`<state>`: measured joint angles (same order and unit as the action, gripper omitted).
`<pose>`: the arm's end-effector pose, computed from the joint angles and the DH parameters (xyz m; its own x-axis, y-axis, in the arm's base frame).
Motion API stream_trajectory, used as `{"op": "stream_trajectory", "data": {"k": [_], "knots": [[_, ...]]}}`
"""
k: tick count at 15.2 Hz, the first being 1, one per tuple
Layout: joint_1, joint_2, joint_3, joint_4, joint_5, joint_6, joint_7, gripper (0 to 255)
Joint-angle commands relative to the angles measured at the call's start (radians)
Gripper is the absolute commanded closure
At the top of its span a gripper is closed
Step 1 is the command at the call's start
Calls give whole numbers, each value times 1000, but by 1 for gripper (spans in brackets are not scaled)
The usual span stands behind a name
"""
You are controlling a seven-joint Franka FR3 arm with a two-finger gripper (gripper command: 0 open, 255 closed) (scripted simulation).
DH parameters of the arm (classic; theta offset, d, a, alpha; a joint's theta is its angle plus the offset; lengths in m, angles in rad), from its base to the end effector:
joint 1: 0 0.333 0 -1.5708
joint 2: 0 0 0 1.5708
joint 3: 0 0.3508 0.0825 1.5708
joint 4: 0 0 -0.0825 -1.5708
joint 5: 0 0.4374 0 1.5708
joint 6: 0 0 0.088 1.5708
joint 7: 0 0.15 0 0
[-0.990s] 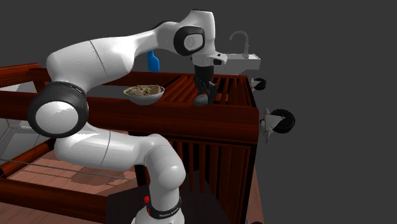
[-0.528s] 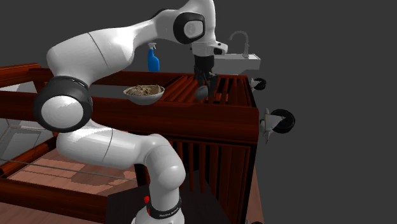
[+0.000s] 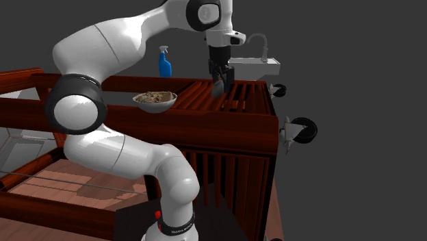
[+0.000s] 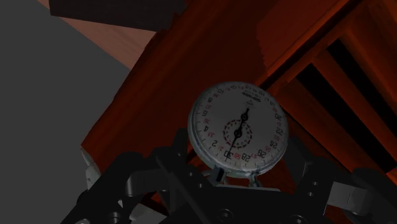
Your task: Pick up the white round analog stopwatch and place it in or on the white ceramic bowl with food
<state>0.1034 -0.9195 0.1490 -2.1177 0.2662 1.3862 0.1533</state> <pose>0.2408 0.1375 0.7126 0.9812 0.1099 0.1587 0.1349 -0.9785 -0.1560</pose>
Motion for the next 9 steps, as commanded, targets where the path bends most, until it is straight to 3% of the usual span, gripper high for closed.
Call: {"op": "stream_trajectory", "data": {"k": [1, 9], "knots": [[-1, 17, -2, 37, -2, -20, 4, 255], [-3, 91, -9, 195, -9, -102, 23, 255]]}}
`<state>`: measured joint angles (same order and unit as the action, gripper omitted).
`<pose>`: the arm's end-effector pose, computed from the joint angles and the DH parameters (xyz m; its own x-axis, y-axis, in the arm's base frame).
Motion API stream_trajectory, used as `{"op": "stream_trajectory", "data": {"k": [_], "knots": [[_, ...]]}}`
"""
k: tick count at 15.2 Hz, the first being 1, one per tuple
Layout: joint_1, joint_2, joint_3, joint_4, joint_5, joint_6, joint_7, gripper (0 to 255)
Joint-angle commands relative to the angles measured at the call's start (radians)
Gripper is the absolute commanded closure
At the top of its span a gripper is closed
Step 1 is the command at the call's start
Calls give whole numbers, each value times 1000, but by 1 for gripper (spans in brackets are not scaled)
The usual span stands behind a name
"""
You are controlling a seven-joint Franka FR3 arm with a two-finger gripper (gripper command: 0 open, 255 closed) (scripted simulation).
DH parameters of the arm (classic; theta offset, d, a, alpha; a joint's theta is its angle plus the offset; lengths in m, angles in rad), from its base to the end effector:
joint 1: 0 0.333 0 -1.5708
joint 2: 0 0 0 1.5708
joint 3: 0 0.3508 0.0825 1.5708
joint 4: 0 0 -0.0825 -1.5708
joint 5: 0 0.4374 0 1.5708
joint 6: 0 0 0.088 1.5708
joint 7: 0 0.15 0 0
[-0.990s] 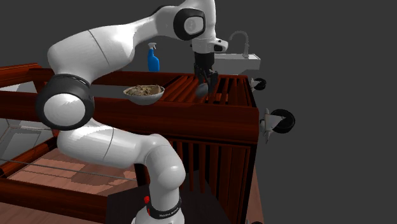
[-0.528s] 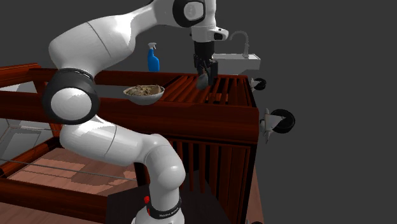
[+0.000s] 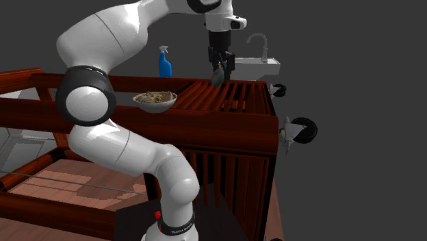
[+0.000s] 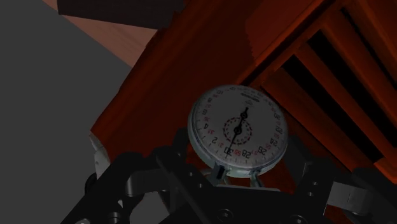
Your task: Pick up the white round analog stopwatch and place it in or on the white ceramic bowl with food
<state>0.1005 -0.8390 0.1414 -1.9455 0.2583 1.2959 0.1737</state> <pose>0.2404 0.1380 0.7644 0.9812 0.1099 0.1585 0.1348 -0.9785 -0.1561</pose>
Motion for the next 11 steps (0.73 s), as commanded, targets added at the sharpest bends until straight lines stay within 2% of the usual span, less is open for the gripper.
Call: {"op": "stream_trajectory", "data": {"k": [1, 11], "knots": [[3, -8, 13, 17, 11, -21, 22, 255], [29, -155, 167, 23, 153, -115, 231, 255]]}}
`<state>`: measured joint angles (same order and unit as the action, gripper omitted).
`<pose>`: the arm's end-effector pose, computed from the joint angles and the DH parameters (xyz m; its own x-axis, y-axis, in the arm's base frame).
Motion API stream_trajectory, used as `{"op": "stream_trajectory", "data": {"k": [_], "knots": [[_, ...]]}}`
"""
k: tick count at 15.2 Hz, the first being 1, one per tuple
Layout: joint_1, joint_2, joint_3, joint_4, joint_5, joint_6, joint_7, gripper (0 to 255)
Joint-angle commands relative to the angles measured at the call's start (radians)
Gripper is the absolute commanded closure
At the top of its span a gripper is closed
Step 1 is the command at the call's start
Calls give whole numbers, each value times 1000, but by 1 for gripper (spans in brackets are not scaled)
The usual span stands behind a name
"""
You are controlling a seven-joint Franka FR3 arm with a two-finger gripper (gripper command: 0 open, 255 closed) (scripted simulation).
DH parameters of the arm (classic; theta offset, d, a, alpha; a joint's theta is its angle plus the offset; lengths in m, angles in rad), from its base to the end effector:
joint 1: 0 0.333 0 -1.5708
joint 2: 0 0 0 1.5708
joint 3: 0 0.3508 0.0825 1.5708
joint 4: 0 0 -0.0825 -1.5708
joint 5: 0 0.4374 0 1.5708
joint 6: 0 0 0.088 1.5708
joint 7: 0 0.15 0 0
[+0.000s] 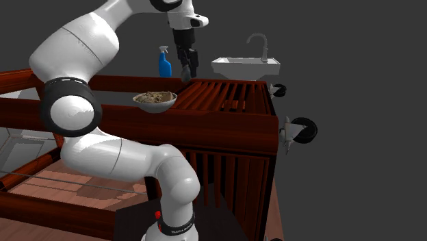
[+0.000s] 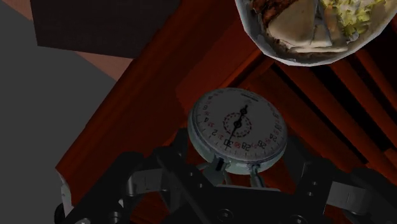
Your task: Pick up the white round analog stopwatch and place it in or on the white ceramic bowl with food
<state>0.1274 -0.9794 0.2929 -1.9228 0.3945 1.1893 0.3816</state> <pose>0.1250 0.2227 0.7740 0.9810 0.1110 0.1591 0.1359 -0.9784 -0.1557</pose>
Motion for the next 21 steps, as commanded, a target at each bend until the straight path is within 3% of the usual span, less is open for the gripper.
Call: {"op": "stream_trajectory", "data": {"k": [1, 11, 21], "knots": [[4, -25, 32, 7, 33, -17, 45, 255], [2, -81, 196, 129, 202, -94, 282, 255], [32, -202, 216, -71, 232, -17, 250, 255]]}}
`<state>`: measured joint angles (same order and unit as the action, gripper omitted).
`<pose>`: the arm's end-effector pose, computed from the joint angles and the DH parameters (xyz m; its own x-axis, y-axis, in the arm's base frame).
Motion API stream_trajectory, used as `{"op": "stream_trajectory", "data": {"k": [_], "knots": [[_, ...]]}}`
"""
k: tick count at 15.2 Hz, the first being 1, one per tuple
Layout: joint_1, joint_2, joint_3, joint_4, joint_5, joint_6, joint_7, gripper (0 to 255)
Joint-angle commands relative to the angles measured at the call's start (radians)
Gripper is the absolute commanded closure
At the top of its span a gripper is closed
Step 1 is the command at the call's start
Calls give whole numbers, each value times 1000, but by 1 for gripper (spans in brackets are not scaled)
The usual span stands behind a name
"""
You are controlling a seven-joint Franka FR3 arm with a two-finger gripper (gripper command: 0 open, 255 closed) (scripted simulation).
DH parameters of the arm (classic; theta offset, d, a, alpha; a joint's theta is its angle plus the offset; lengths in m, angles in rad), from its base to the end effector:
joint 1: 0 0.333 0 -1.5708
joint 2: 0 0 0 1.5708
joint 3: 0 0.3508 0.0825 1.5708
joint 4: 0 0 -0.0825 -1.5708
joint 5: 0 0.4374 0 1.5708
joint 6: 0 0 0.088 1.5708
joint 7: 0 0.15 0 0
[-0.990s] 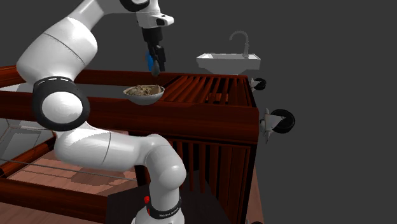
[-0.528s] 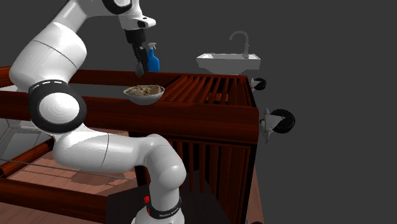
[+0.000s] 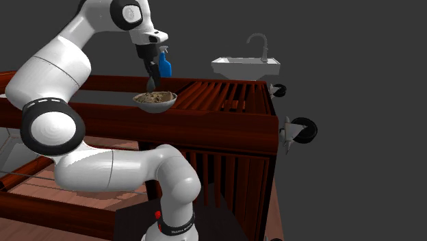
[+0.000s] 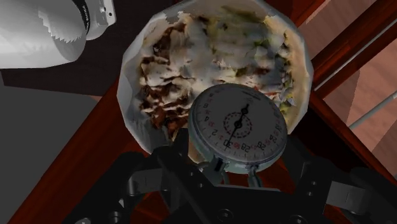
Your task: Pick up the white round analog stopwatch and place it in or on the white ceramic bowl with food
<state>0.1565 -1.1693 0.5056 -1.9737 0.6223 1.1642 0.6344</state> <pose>-0.0132 0.3234 0.7224 0.9812 0.1102 0.1585 0.1351 -0.9785 -0.1556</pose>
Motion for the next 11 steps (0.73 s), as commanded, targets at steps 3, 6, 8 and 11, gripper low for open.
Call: {"op": "stream_trajectory", "data": {"k": [3, 6, 8, 11], "knots": [[14, -46, 12, -76, 14, 31, -9, 255], [19, -49, 14, -85, 14, 36, -8, 255], [25, -46, 14, -86, 11, 39, -4, 255], [31, -43, 14, -86, 8, 43, 1, 255]]}}
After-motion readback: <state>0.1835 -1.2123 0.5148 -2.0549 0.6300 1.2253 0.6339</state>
